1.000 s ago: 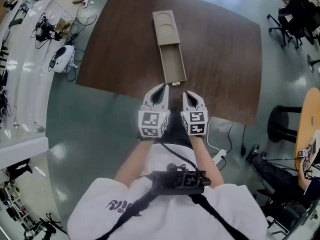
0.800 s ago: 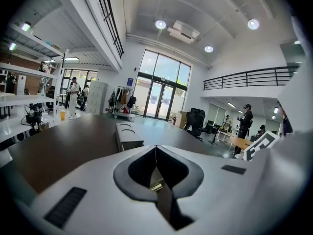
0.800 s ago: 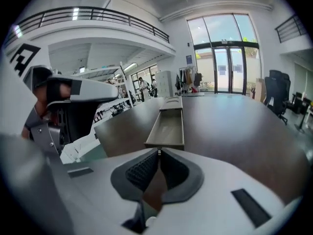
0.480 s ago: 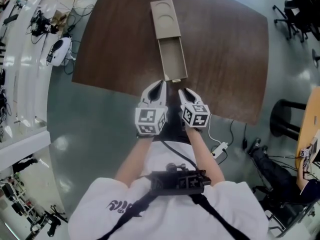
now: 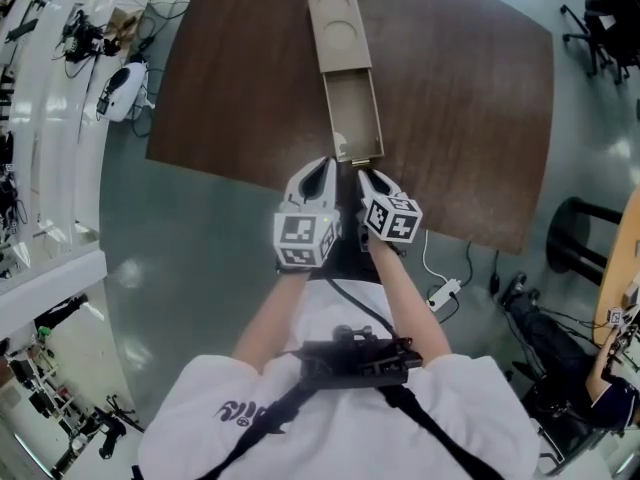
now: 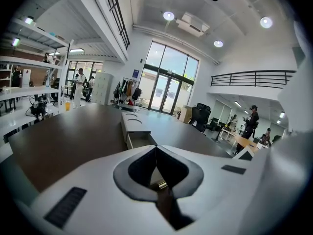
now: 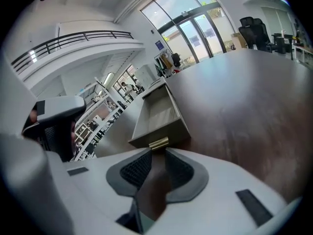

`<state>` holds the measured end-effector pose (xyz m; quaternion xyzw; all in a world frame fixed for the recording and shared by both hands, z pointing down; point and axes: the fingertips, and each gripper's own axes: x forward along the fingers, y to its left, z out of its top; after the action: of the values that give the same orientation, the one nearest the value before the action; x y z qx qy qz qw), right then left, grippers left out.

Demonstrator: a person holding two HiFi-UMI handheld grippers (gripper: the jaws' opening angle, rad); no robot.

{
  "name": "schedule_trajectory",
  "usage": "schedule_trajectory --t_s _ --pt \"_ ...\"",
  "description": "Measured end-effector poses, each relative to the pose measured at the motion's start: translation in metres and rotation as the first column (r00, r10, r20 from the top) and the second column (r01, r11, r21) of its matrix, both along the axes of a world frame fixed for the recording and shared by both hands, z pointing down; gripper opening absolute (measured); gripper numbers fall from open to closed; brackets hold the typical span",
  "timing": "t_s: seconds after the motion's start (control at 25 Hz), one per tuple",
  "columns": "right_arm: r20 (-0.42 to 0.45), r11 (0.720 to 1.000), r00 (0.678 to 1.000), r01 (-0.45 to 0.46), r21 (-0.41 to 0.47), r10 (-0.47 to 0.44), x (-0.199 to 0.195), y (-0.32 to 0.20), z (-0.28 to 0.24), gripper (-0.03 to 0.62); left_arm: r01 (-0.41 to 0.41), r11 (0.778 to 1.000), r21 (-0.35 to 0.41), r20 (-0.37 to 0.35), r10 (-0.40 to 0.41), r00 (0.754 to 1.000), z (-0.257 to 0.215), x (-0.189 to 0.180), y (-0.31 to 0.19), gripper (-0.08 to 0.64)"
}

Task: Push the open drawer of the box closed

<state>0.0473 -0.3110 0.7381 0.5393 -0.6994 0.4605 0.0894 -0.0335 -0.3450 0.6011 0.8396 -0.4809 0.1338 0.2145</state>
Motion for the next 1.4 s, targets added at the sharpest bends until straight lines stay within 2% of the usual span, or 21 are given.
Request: schedule_trajectory --t_s 0.44,0.84,1.2,1.4 --pt "0.066 0.999 0.998 0.005 -0.049 -0.001 -0.010 -0.019 0.010 0.084 0.006 0.999 -0.033 -0.002 -0.006 1.000 0.008 -0.006 -0.016 0.009" --pt "0.059 0.999 0.998 0.016 -0.047 -0.013 -0.014 -0.037 0.006 0.075 0.042 0.999 -0.032 0.033 -0.041 0.999 0.009 -0.018 -0.026 0.009" --pt "0.035 0.999 0.999 0.015 -0.043 -0.014 -0.014 -0.062 0.008 0.075 0.061 0.996 -0.069 0.027 -0.059 0.998 0.021 -0.023 -0.043 0.009" --pt "0.062 1.000 0.998 -0.004 -0.019 0.005 -0.020 -0.064 0.003 0.075 0.057 0.995 -0.084 0.024 -0.055 0.998 0.028 -0.024 -0.057 0.009"
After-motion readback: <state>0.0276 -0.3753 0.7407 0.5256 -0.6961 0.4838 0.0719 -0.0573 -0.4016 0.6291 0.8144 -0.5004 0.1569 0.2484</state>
